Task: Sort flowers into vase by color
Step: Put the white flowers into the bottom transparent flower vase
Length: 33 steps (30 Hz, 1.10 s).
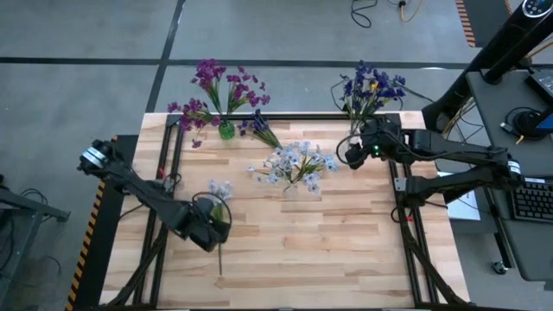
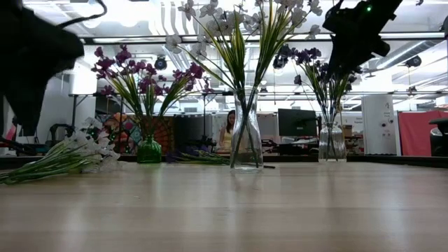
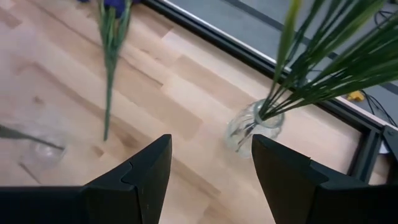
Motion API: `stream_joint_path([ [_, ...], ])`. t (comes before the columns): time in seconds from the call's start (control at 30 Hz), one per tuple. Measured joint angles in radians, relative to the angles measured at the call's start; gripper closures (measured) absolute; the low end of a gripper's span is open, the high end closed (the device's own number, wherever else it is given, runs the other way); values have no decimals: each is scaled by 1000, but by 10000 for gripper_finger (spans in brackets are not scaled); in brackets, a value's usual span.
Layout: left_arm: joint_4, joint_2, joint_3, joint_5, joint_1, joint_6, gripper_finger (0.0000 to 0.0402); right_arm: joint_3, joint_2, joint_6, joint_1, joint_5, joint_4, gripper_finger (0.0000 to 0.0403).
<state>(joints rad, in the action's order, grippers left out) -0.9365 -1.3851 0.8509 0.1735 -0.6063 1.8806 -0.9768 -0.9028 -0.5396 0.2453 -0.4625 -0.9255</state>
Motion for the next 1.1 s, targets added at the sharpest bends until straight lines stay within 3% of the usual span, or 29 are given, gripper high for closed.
stream_joint_path([
  [0.23, 62, -191, 54, 11, -10, 17, 107, 0, 1, 0, -40, 0, -19, 188],
  [0.43, 63, -303, 102, 10, -10, 13, 100, 1, 7, 0, -61, -1, -59, 188],
  [0.8, 125, -378, 108, 11, -10, 27, 152, 2, 69, -42, -65, -1, -156, 188],
  [1.1, 141, -364, 106, 2, -9, 25, 227, 2, 127, -71, -65, -1, -182, 188],
])
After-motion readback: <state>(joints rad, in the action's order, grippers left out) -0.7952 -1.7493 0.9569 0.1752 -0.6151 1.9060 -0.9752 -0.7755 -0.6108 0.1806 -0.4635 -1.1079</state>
